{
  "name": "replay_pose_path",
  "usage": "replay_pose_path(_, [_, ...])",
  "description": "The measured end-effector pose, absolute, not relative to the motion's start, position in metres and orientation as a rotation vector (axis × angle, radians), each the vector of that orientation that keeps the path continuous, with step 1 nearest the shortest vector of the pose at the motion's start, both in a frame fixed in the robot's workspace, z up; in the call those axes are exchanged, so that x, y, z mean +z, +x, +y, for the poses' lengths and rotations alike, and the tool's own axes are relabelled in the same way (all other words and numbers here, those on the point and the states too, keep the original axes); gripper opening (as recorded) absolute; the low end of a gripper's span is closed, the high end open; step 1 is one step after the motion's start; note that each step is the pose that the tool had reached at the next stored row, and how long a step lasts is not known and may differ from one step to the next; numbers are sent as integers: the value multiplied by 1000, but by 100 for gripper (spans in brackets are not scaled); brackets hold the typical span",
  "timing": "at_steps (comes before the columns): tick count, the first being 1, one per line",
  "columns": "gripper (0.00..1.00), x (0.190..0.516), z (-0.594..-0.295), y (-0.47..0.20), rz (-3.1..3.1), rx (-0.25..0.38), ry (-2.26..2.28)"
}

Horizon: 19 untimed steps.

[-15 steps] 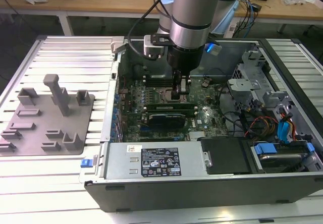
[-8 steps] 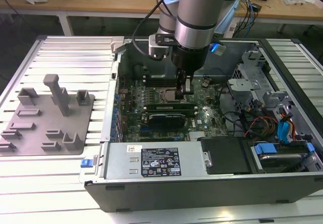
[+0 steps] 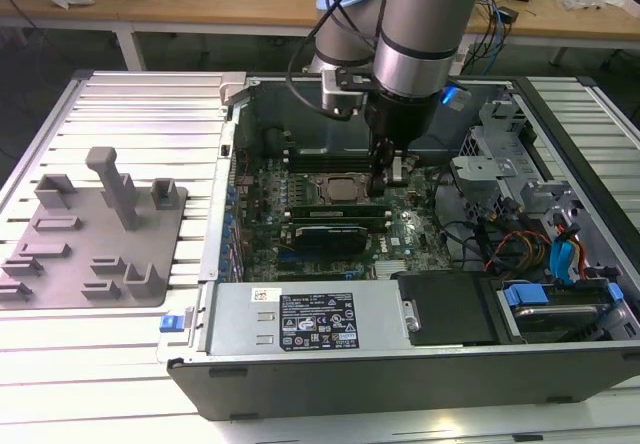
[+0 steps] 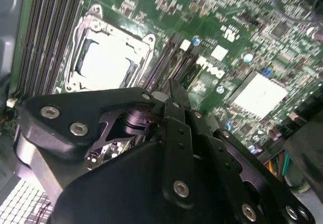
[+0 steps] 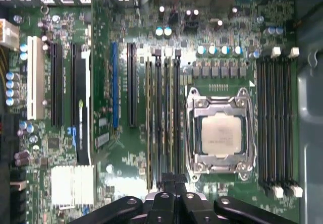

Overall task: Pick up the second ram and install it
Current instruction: 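Press down the second ram until it locks into place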

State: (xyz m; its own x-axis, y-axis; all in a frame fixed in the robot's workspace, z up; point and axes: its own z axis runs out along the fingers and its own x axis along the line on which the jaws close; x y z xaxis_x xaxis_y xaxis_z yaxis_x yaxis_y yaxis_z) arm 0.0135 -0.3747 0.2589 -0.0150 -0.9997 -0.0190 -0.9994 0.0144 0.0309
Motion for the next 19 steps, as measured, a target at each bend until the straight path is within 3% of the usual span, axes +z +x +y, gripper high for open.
replay_pose_path(19, [8,244,-375,16,-2240,-36,2208])
